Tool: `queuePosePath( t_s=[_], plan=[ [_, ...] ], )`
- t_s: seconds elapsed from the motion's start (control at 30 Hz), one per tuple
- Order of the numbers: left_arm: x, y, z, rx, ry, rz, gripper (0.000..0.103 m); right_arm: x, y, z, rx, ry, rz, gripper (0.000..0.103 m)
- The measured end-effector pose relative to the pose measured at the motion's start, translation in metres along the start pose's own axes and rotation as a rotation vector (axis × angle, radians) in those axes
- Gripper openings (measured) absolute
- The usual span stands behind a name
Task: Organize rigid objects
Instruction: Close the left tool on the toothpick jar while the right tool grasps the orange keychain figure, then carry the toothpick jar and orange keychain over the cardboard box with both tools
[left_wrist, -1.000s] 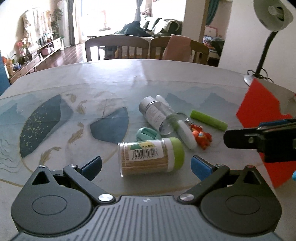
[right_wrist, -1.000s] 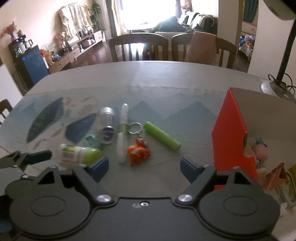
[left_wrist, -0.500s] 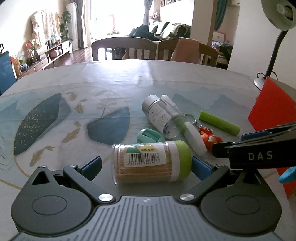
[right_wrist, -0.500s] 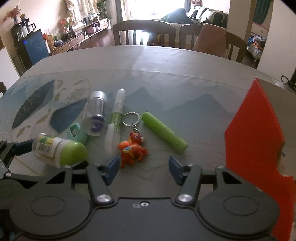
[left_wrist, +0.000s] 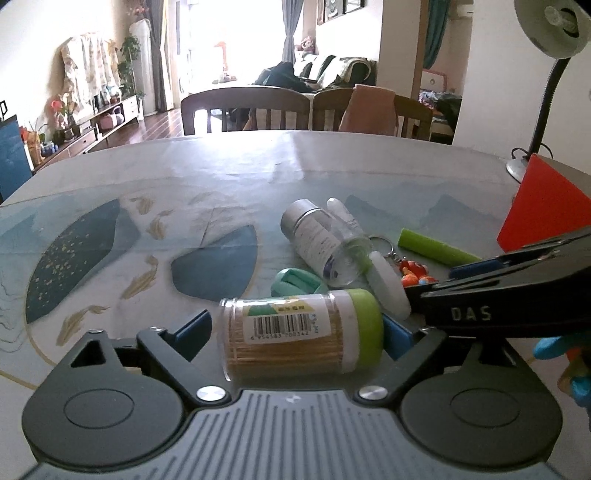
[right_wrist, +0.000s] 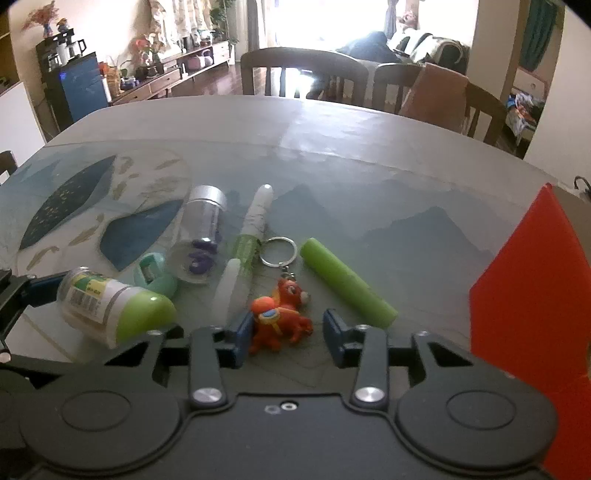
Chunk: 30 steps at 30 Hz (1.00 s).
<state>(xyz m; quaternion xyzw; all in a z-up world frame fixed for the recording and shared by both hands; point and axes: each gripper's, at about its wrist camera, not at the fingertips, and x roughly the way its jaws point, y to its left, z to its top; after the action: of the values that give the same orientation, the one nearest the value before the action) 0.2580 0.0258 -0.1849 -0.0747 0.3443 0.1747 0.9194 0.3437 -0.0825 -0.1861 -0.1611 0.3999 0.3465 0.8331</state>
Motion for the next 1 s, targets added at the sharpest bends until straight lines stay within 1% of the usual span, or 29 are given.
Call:
queuePosePath(
  t_s=[0.07,0.13,0.23,0.37,0.53,0.77,1.0],
  plan=[
    [-0.001,-0.001,-0.001,0.006,-0.004,0.004,0.093,-0.001,0.002,-0.001,-0.004,-0.006,-0.002,0.033],
    [-0.002,-0.001,-0.001,0.002,0.0,-0.01,0.084,-0.001,0.003,-0.001,-0.004,-0.009,-0.005,0.033],
    [-0.002,-0.002,0.0,0.014,0.008,0.008,0.084,-0.005,0.002,-0.002,0.011,-0.022,-0.007,0.032],
    [-0.004,0.001,0.002,0.007,0.031,0.017,0.084,-0.018,0.001,-0.003,0.038,-0.035,0.0,0.032],
    [-0.014,0.005,0.007,-0.004,0.047,-0.008,0.084,-0.044,-0.001,-0.004,0.063,-0.063,0.013,0.032],
    [-0.039,0.006,0.021,-0.011,0.062,-0.073,0.084,-0.091,-0.003,-0.003,0.095,-0.105,0.039,0.032],
    [-0.073,0.0,0.04,0.027,0.067,-0.147,0.084,-0.141,-0.006,-0.004,0.114,-0.143,0.036,0.032]
  ],
)
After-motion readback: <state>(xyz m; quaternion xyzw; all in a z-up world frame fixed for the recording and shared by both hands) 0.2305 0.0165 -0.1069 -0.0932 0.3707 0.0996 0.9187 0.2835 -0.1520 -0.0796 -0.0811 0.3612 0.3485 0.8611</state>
